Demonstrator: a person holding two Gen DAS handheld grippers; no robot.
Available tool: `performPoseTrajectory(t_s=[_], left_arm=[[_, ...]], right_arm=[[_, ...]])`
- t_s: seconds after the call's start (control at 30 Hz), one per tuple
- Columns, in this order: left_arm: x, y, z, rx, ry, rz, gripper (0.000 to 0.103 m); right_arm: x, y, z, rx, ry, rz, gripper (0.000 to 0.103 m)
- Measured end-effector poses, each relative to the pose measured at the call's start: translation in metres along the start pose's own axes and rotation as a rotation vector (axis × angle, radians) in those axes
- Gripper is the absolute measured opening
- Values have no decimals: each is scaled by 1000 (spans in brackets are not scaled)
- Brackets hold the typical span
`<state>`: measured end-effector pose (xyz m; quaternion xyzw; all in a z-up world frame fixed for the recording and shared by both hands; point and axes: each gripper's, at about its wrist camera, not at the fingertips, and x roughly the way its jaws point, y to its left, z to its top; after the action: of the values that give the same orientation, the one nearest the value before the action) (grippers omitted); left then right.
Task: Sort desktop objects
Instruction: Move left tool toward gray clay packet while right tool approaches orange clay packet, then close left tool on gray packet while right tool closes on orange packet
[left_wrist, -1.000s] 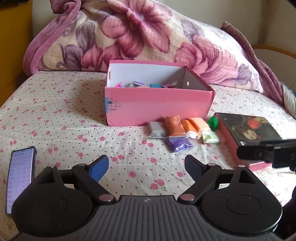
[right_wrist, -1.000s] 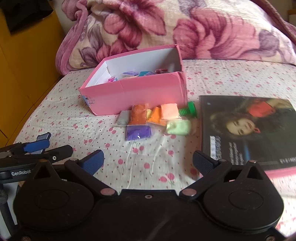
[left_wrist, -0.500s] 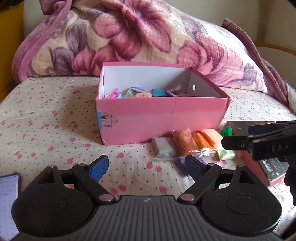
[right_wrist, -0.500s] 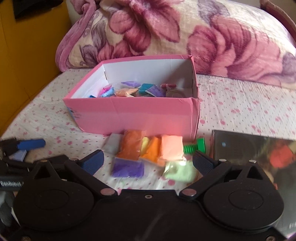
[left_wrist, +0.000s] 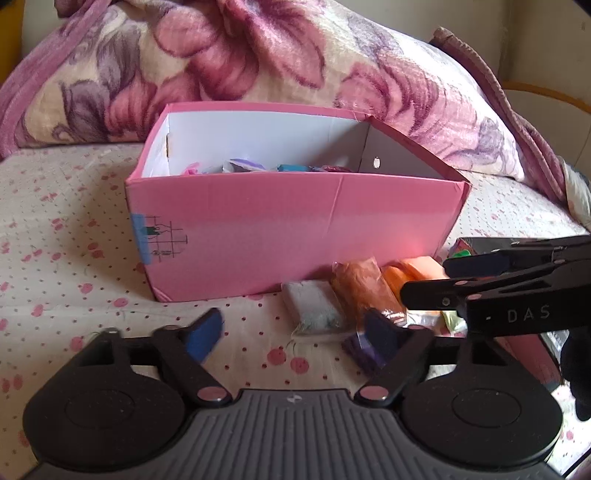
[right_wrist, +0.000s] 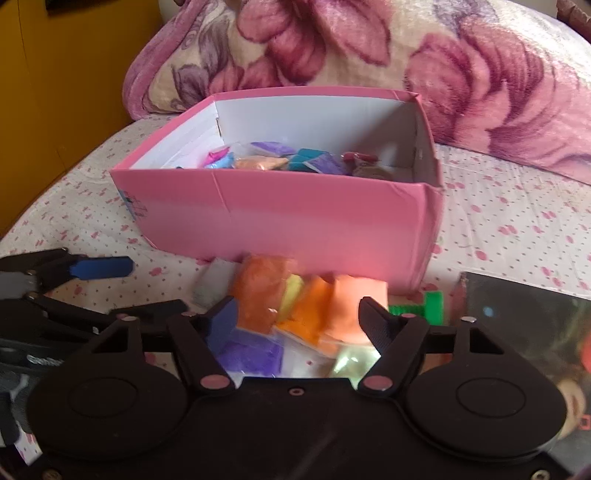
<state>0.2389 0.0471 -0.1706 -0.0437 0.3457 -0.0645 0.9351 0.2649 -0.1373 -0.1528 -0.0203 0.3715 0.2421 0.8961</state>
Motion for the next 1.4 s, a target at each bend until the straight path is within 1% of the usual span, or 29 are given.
performPoseTrajectory(t_s=[0.1, 0.17, 0.2, 0.27, 0.43, 0.47, 0.5, 0.53, 0.57, 0.63, 0.67, 0.73, 0.9, 1.0, 1.03, 1.07, 1.13, 1.2, 1.3, 1.4], left_arm=[[9, 4, -1, -19, 12, -11, 70], [16, 7, -3, -32, 22, -17, 63], [19, 8, -3, -39, 26, -20, 63], [22, 8, -3, -47, 30, -29, 57], [27, 8, -2, -62, 34, -54, 56], [28, 8, -2, -65, 35, -59, 50], [29, 7, -2, -68, 35, -64, 47], [30, 7, -2, -72, 36, -69, 38], [31, 7, -1, -75, 37, -74, 33], [33, 7, -1, -81, 38, -84, 30], [34, 7, -1, -84, 39, -88, 29], [35, 7, 0, -89, 40, -95, 27], [14, 25, 1, -79, 38, -59, 24], [9, 35, -1, -75, 53, -30, 24], [9, 38, -2, -72, 59, -16, 26], [9, 40, -3, -69, 66, -1, 43], [9, 45, -6, -63, 74, 25, 77], [7, 48, -7, -56, 61, 36, 76], [5, 50, -9, -51, 50, 32, 76], [4, 48, -10, -46, 42, 23, 76]], right_arm=[[3, -3, 2, 11, -2, 11, 64], [5, -5, 3, 18, -4, 18, 64], [6, -6, 4, 21, -4, 22, 64], [8, -9, 5, 28, -6, 29, 64], [12, -14, 8, 46, -10, 47, 63], [13, -15, 8, 49, -10, 50, 63], [14, -16, 9, 53, -11, 54, 63], [15, -17, 9, 56, -12, 57, 63], [16, -18, 10, 60, -12, 61, 63], [18, -20, 11, 67, -14, 68, 62], [23, -11, 2, 69, -23, 73, 62], [24, -7, 1, 66, -28, 79, 61], [28, 8, 3, 20, -30, 84, 60], [31, 19, 3, -11, -29, 84, 60], [32, 22, 3, -23, -27, 76, 60], [35, 25, 3, -35, -24, 65, 60], [39, 30, 3, -60, -19, 45, 65], [43, 36, 2, -85, -14, 24, 66], [49, 44, 2, -122, -5, -6, 66], [56, 53, 1, -159, 3, -37, 64]])
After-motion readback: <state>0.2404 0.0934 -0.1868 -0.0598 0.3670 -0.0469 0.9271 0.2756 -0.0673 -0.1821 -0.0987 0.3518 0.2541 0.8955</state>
